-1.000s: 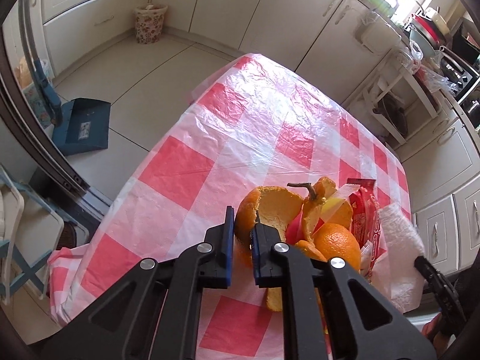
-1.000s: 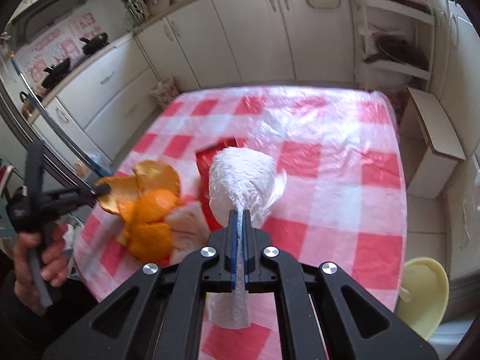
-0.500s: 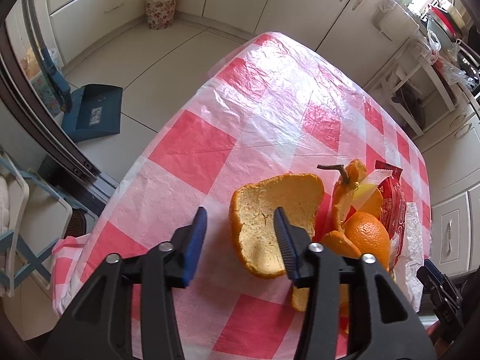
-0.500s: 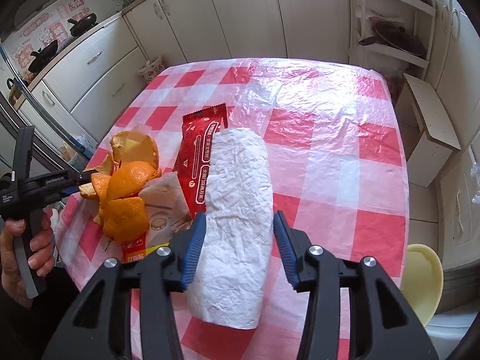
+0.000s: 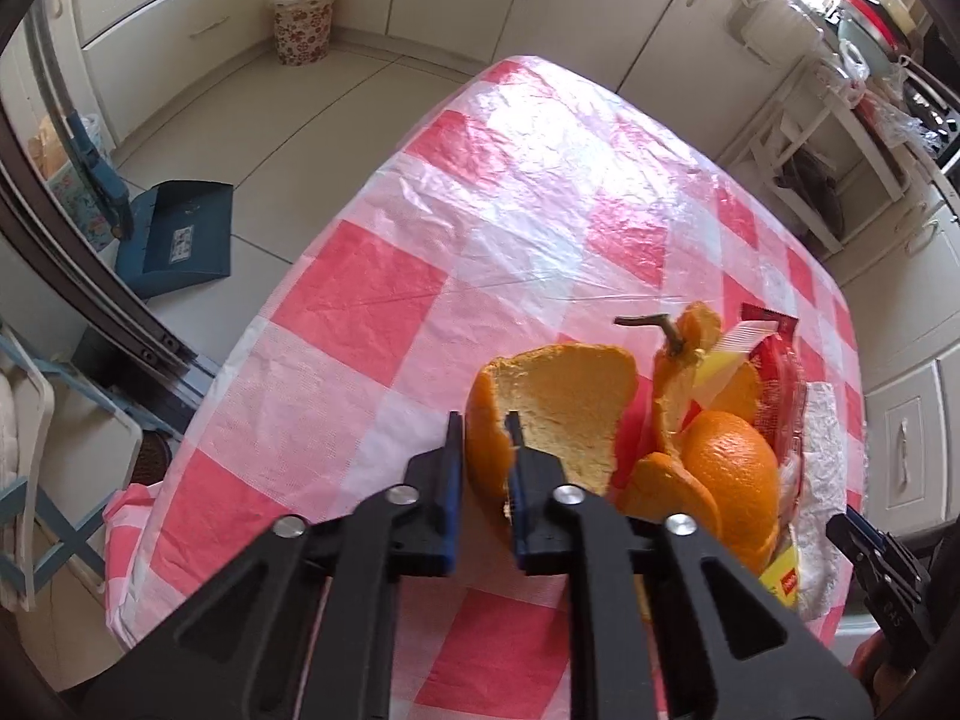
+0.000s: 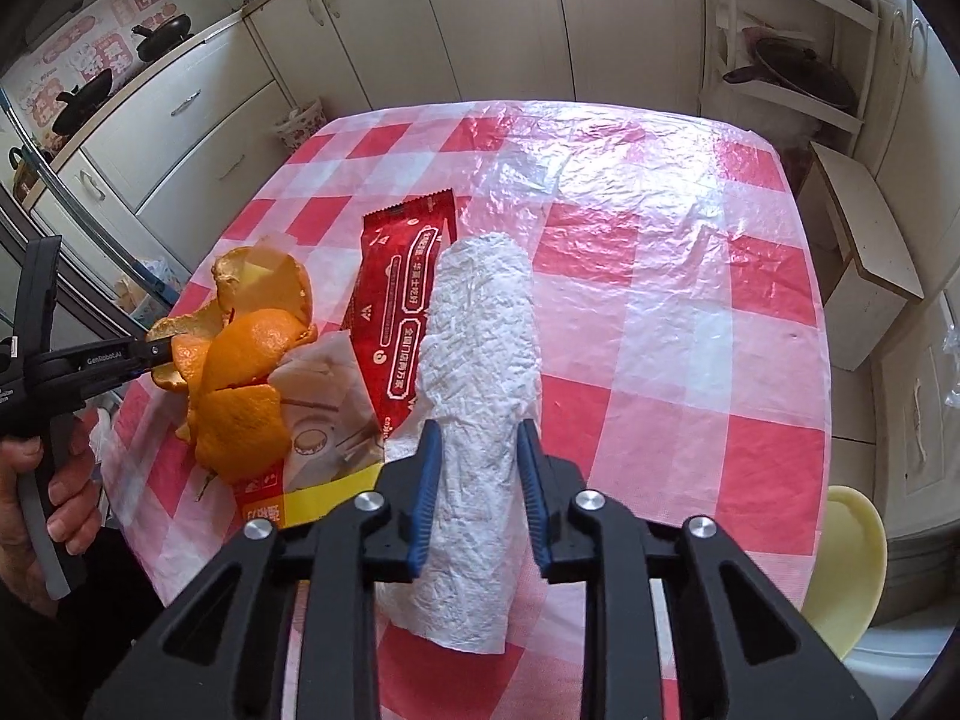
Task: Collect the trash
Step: 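Hold the orange peel in the left tool and lift the tissue with the right tool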
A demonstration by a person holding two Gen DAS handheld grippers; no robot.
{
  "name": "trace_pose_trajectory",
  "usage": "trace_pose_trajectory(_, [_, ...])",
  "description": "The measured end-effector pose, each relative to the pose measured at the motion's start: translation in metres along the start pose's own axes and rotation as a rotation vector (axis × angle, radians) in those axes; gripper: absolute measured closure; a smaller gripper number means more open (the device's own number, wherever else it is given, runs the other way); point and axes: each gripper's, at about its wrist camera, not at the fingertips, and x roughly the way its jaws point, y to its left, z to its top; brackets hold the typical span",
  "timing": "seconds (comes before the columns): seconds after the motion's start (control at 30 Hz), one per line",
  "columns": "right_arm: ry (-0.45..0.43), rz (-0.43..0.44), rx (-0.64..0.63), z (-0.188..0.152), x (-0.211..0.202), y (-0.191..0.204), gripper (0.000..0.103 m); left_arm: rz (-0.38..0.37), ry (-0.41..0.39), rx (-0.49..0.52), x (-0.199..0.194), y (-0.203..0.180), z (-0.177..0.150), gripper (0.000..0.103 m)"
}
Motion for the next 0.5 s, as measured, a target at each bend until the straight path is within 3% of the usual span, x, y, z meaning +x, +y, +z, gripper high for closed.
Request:
trace_pose_trajectory(0.07, [-0.013, 0.001, 0.004, 0.000, -0.004, 0.000, 0.087, 0.013, -0.028, 0.015, -0.006, -0.001, 0.000, 0.095])
trace_pose_trajectory(0.5, [-0.108, 0.000, 0.043, 0.001, -0.030, -0.004, 0.093, 0.063, -0.277, 0.064, -0.068, -0.007, -0.003, 0.095])
